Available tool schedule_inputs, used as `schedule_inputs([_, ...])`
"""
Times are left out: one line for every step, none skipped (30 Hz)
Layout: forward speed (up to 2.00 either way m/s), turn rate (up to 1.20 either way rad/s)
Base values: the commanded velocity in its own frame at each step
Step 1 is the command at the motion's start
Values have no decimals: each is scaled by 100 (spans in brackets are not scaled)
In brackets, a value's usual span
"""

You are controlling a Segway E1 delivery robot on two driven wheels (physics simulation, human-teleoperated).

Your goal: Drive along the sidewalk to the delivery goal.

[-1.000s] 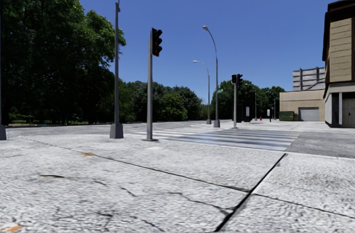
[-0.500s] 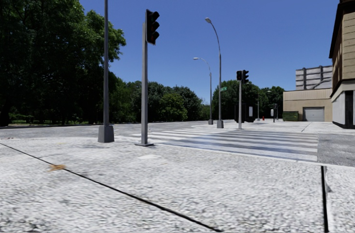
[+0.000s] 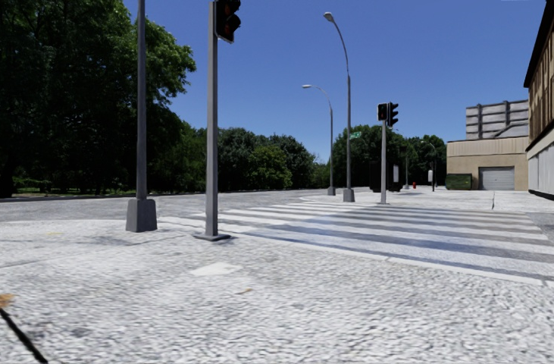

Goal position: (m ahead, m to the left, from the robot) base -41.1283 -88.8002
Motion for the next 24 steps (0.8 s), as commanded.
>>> schedule_inputs([200,-19])
schedule_inputs([200,-21])
schedule_inputs([200,-23])
schedule_inputs([200,-26])
schedule_inputs([200,-31])
schedule_inputs([200,-31])
schedule_inputs([200,-38])
schedule_inputs([200,-41])
schedule_inputs([200,-41])
schedule_inputs([200,-42])
schedule_inputs([200,-42])
schedule_inputs([200,-42])
schedule_inputs([200,-42])
schedule_inputs([200,-54])
schedule_inputs([200,-64])
schedule_inputs([200,-64])
schedule_inputs([200,-61])
schedule_inputs([200,-58])
schedule_inputs([200,-58])
schedule_inputs([200,-58])
schedule_inputs([200,-57])
schedule_inputs([200,-57])
schedule_inputs([200,-57])
schedule_inputs([200,-57])
